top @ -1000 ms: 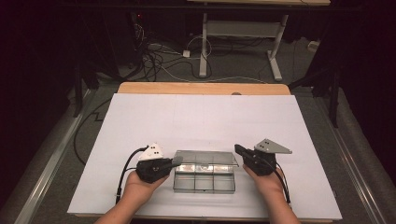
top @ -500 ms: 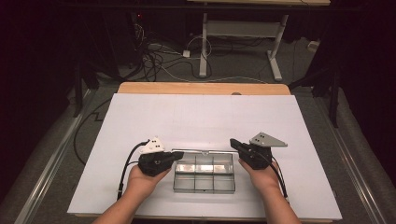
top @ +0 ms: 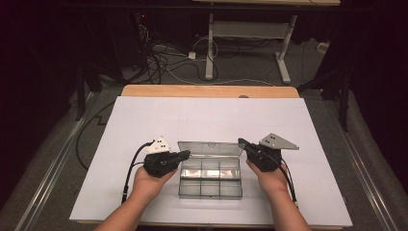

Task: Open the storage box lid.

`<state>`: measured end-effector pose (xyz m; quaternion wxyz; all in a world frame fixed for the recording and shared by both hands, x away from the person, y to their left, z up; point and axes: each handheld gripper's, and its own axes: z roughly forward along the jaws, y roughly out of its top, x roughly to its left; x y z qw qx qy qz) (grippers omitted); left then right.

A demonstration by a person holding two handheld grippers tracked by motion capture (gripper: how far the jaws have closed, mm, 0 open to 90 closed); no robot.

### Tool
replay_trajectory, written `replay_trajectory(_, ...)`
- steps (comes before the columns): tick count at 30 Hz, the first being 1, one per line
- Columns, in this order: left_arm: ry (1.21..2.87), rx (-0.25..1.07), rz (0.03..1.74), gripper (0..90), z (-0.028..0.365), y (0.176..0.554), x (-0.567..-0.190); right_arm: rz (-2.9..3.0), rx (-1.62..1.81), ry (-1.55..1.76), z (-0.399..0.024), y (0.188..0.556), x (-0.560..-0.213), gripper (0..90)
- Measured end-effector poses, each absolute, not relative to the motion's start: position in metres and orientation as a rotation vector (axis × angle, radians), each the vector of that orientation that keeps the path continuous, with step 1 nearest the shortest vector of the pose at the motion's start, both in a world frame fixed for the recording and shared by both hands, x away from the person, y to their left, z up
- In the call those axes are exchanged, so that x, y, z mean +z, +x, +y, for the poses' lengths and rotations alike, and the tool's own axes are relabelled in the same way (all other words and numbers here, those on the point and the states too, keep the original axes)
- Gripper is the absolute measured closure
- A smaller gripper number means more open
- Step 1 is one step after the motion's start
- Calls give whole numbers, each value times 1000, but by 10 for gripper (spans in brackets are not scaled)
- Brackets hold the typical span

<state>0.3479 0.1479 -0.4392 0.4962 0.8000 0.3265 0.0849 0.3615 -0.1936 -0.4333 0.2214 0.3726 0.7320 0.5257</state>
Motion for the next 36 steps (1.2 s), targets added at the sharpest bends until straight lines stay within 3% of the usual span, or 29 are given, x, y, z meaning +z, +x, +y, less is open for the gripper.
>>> replay_trajectory(23, 1943, 214, 816, 870, 150, 359, -441, 1997, 1479, 1071, -194, 376, -437, 900)
replay_trajectory(36, 1881, 255, 884, 870, 183, 355, -438, 1991, 1482, 1083, -194, 379, -439, 900)
